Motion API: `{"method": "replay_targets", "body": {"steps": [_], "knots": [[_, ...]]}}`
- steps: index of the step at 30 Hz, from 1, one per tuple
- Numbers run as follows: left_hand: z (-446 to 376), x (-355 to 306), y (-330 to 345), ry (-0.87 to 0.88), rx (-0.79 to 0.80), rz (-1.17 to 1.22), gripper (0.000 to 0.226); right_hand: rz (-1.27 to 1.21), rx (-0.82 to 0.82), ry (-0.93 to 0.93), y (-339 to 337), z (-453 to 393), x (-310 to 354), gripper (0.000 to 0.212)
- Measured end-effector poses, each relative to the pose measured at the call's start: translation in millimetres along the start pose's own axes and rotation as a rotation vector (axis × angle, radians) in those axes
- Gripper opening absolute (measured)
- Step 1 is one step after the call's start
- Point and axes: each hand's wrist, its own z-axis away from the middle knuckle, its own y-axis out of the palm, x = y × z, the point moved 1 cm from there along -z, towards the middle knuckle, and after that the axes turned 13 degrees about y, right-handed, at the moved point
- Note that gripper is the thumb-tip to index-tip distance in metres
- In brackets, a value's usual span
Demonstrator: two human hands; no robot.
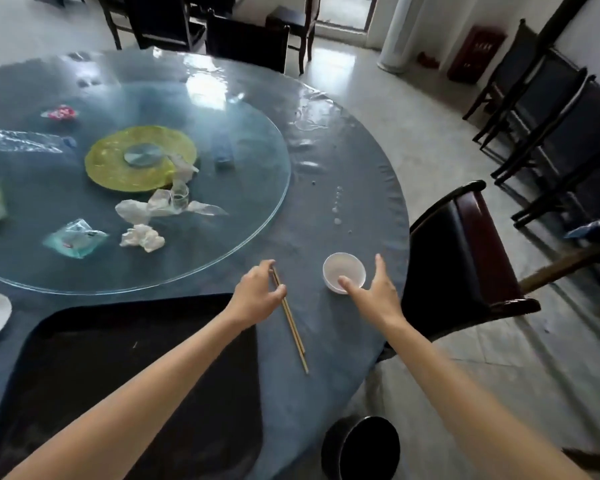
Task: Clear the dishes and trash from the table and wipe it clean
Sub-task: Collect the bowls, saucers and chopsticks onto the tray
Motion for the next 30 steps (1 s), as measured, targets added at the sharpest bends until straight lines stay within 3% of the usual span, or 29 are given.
{"method": "replay_targets", "body": {"steps": [6, 11, 15, 19, 23, 28, 30], "knots": [[-27.2, 24.7, 46.2, -0.287, -0.032, 0.111, 0.038, -0.274, 0.053, 0.259, 22.8, -59.2, -26.9, 0.089], [-43.1, 36.9, 81.4, -0.45, -0.035, 0.125, 0.048, -0.494, 0.201, 0.466, 28.0, -96.0, -39.1, 0.081], [-46.5, 40.2, 100.5, -0.597, -0.087, 0.12, 0.055, -0.65, 0.324, 0.566, 28.2, -117.5, -47.5, 0.061], [-43.3, 40.9, 114.0, -0.712, -0.144, 0.083, 0.052, -0.725, 0.437, 0.576, 25.9, -129.4, -61.2, 0.048], [-47.0, 40.6, 122.4, -0.807, -0.184, 0.075, 0.035, -0.756, 0.519, 0.56, 20.0, -136.4, -72.7, 0.051], [-55.0, 38.7, 129.2, -0.88, -0.197, 0.074, 0.029, -0.766, 0.606, 0.539, 17.9, -141.7, -73.2, 0.054], [-59.0, 36.1, 131.8, -0.901, -0.184, 0.078, 0.012, -0.766, 0.614, 0.53, 17.8, -143.2, -72.6, 0.056]]}}
